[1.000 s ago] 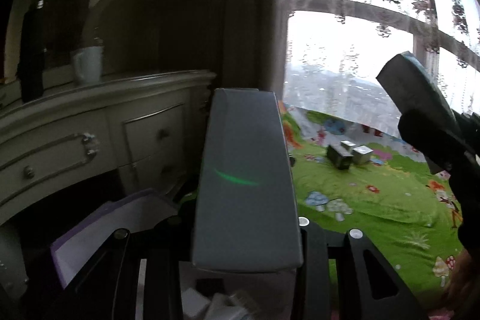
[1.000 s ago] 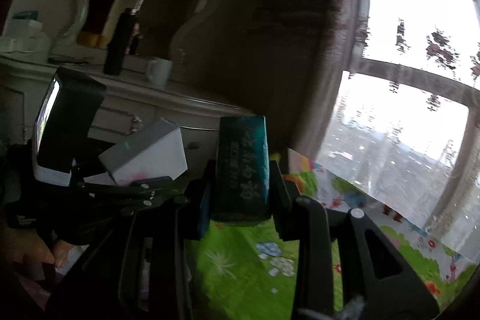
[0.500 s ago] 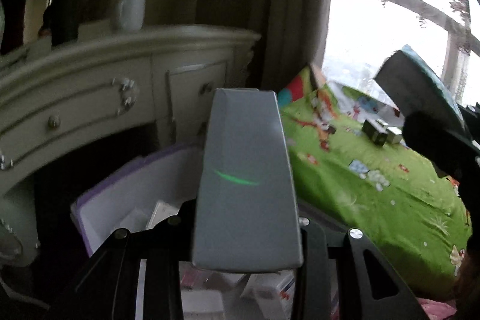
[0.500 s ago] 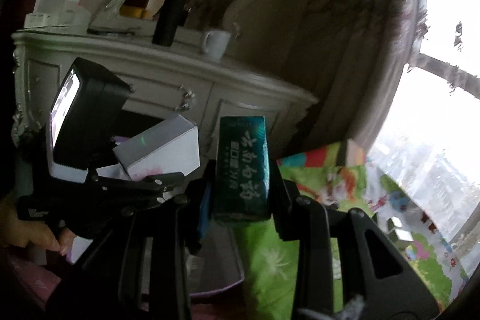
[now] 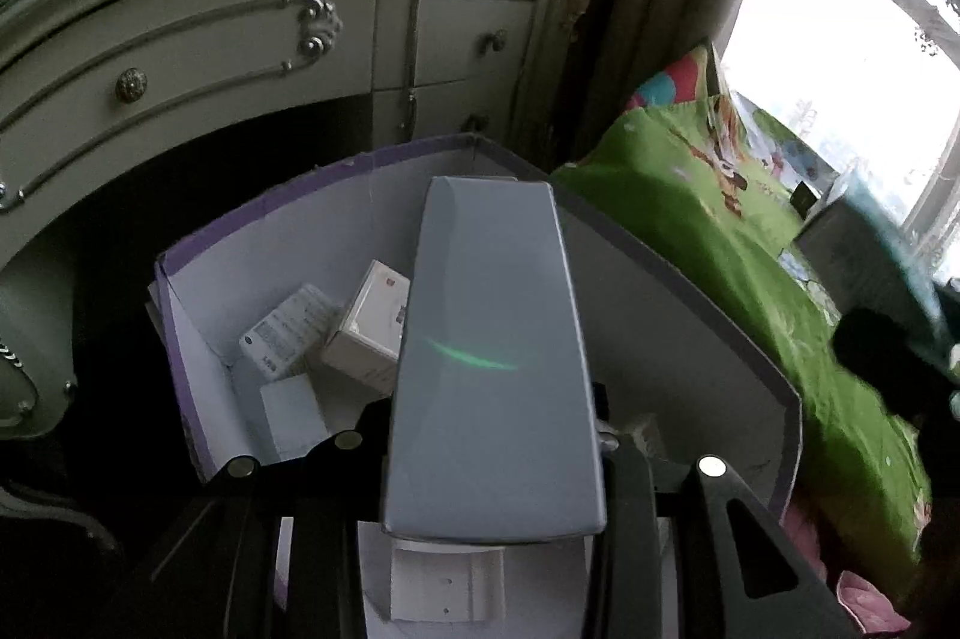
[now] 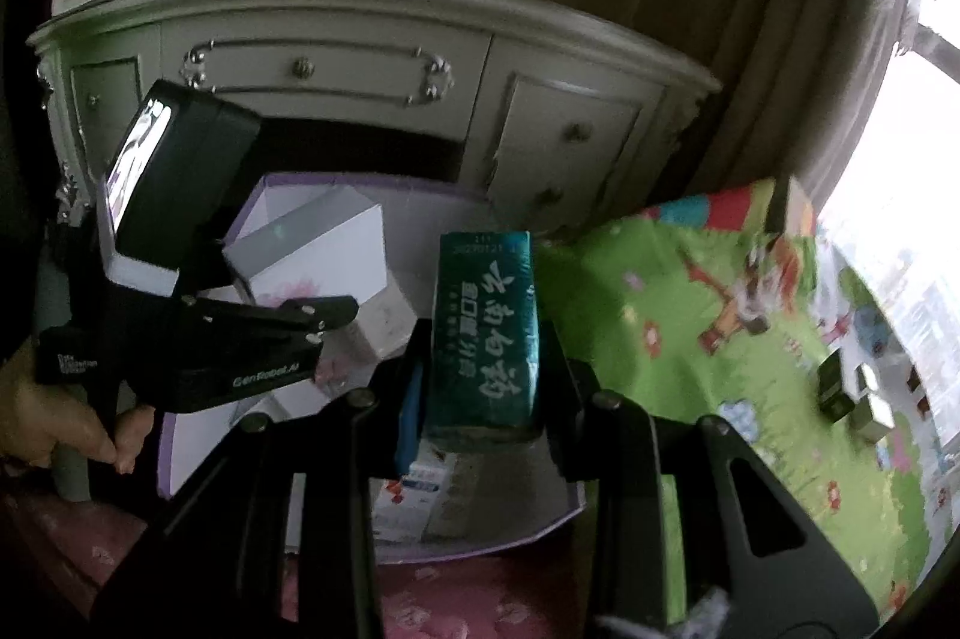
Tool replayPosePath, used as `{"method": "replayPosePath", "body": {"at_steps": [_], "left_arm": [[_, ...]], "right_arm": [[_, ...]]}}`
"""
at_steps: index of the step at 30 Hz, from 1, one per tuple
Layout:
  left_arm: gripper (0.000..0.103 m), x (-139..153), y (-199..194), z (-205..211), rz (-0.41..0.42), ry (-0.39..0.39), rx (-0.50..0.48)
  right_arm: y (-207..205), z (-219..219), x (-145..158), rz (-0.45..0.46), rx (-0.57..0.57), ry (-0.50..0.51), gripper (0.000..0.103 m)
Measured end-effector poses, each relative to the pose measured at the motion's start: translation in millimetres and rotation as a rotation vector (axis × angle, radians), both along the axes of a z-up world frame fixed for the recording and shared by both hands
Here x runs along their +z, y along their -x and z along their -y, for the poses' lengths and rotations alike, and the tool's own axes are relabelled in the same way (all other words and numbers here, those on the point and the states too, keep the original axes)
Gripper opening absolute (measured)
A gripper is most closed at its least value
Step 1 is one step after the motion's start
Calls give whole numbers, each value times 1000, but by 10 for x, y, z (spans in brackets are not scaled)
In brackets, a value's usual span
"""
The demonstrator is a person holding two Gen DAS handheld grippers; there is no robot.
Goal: Organize rigid objects
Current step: 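Open the right tool over the storage box while the left tool releases its white box, then move both open tools back over the mat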
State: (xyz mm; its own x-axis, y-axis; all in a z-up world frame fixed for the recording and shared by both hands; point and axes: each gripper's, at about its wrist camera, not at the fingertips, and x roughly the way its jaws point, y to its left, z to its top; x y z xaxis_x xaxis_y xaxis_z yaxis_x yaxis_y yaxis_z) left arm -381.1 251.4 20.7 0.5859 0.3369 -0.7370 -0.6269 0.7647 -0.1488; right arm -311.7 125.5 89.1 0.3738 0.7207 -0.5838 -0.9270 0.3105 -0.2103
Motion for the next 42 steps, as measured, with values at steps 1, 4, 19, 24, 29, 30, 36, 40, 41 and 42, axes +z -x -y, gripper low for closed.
{"method": "replayPosePath", "body": {"at_steps": [1,4,19,24,29,30,36,40,41,42], "left_arm": [[36,-11,0,8,-7,-5,2],[36,-26,8,-11,-14,4,15],[90,88,-16,-76,-63,-75,143],[90,104,-148,59,-77,-82,104],[90,124,-342,266,-88,-102,29],[90,137,-393,305,-89,-110,16],[90,238,-807,487,-58,-92,-73],[94,253,-1427,677,-28,18,-223],[94,245,-1651,750,-23,65,-272],[94,232,-1904,832,-11,115,-328]], "right_arm": [[-9,-15,-21,-10,4,8,37],[-5,-76,-119,-43,22,31,37],[-257,78,-216,-184,5,-28,77],[-604,460,-124,-223,-140,-109,80],[-1002,922,-127,-242,-316,-152,83],[-1058,1000,-130,-246,-343,-157,86],[-1504,1572,-241,-300,-509,-184,91],[-1871,1849,-406,-307,-590,-112,92],[-1972,1916,-445,-307,-613,-94,92],[-2087,1984,-484,-304,-636,-78,92]]}}
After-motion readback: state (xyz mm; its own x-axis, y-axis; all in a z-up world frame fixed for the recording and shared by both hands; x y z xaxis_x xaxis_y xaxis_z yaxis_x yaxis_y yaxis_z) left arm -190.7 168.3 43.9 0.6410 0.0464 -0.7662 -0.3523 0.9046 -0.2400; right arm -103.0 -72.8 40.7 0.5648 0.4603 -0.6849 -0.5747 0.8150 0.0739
